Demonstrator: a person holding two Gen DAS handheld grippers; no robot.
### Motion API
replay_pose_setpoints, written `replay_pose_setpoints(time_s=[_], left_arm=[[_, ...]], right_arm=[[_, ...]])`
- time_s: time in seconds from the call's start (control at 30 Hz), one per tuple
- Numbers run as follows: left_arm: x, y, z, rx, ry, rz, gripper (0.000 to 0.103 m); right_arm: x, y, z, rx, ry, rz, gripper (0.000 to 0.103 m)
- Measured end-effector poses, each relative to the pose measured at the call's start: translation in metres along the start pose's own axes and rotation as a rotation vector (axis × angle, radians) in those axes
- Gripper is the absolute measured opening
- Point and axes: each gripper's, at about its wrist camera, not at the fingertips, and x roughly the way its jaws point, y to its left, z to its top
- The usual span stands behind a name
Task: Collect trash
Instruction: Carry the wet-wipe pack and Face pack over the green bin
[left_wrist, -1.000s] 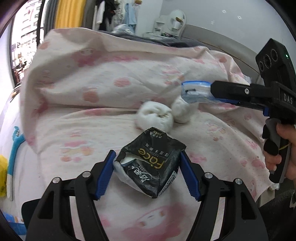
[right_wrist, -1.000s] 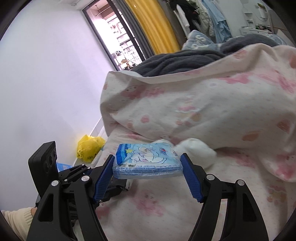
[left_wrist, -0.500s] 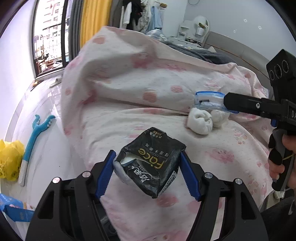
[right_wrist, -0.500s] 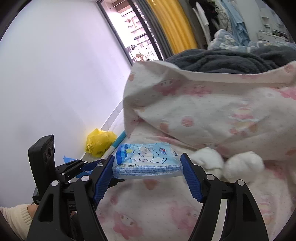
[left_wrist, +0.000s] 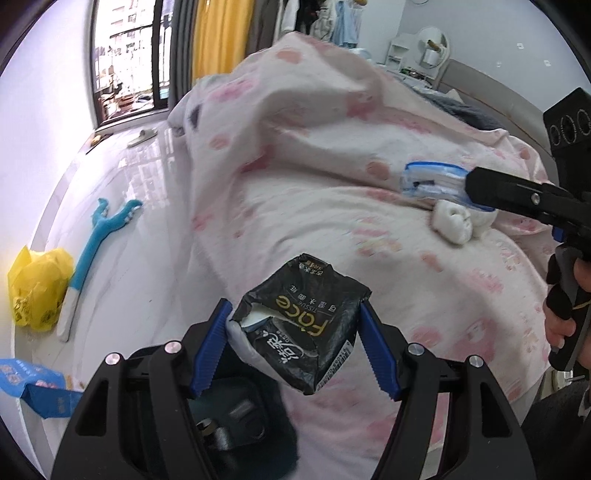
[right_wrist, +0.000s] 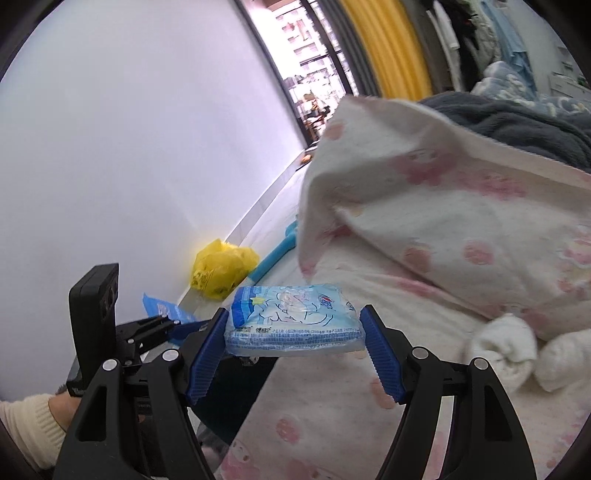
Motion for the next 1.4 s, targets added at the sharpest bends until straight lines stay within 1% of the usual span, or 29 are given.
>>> replay_pose_setpoints(time_s=[0.3, 0.47, 0.7, 0.97, 1.13, 1.4], left_arm=[[-0.009, 0.037, -0.016, -0.052, 0.03, 0.061, 0.07], [-0.008, 0.06, -0.03, -0.082, 0.072, 0.091, 0.07], [-0.008, 0.087, -0.044, -0.126, 0.123, 0.11, 0.07], [0.0, 0.106, -0.06, -0.136, 0.214, 0.113, 0.07], [0.006, 0.123, -0.074, -0.159, 0.289, 0.122, 0.07], [0.005, 0.141, -0.092, -0.186, 0.361, 0.085, 0.073]], right_arm=[[0.03, 0.041, 0.004, -0.057, 0.029, 0.042, 0.073], [0.049, 0.064, 0.002, -0.088, 0.056, 0.058, 0.073], [0.077, 0.088, 0.001, -0.128, 0.103, 0.065, 0.073], [0.108, 0.112, -0.004, -0.165, 0.156, 0.063, 0.073], [0.125, 0.118, -0.008, -0.179, 0.19, 0.065, 0.073], [0.161, 0.134, -0.02, -0.206, 0.267, 0.056, 0.073]])
